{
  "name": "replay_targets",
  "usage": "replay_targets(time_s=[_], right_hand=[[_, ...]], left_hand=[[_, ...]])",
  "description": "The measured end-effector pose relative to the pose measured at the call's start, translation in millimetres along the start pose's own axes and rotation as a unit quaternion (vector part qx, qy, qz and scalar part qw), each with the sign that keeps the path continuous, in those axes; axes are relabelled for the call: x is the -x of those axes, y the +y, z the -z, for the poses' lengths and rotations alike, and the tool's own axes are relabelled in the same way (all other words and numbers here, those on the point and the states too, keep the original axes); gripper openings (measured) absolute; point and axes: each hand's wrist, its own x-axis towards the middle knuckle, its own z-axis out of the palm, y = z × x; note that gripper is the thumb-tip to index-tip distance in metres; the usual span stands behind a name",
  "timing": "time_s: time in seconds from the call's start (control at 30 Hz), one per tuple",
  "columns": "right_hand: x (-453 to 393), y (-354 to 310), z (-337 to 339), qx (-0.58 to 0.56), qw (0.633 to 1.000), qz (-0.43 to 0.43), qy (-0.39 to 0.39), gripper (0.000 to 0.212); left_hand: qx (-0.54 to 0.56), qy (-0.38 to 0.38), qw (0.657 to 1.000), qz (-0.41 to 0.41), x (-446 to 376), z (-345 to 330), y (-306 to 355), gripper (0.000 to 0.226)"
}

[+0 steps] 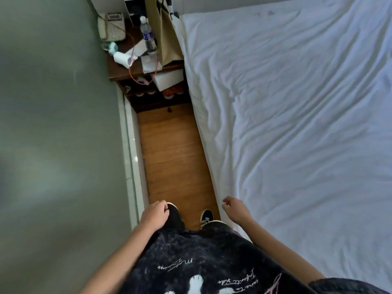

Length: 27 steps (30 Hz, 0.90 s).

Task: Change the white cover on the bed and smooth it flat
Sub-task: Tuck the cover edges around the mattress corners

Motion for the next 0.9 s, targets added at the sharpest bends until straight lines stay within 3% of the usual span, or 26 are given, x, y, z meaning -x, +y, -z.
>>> replay_targets(time_s=[0.33,0.5,0.63,0.73,0.9], right_hand=[[-158.1,-152.5,98.4,-0.125,0.985,-0.097,0.071,0.033],[-196.6,-203.3,136.2,-0.18,0.971,-0.128,0.095,0.023],[-238.1,-215.8,171.8,-0.204,0.961,-0.161,0.09,0.023],[-280.2,-214.6,204.6,-0.233,0.956,-0.16,0.075,0.029],[-342.8,-220.8,284.4,-0.256,0.952,-0.148,0.077,0.033]], left_hand=[[-0.1,-0.009,0.991,-0.086,-240.5,220.8,-13.5,0.022],[-0.17,-0.027,0.976,-0.135,-328.4,311.3,14.3,0.023],[-0.24,-0.084,0.954,-0.156,-397.4,350.4,54.3,0.023],[-0.206,-0.098,0.963,-0.145,-444.0,378.4,98.1,0.02],[-0.141,-0.057,0.976,-0.155,-500.8,433.7,173.3,0.02]])
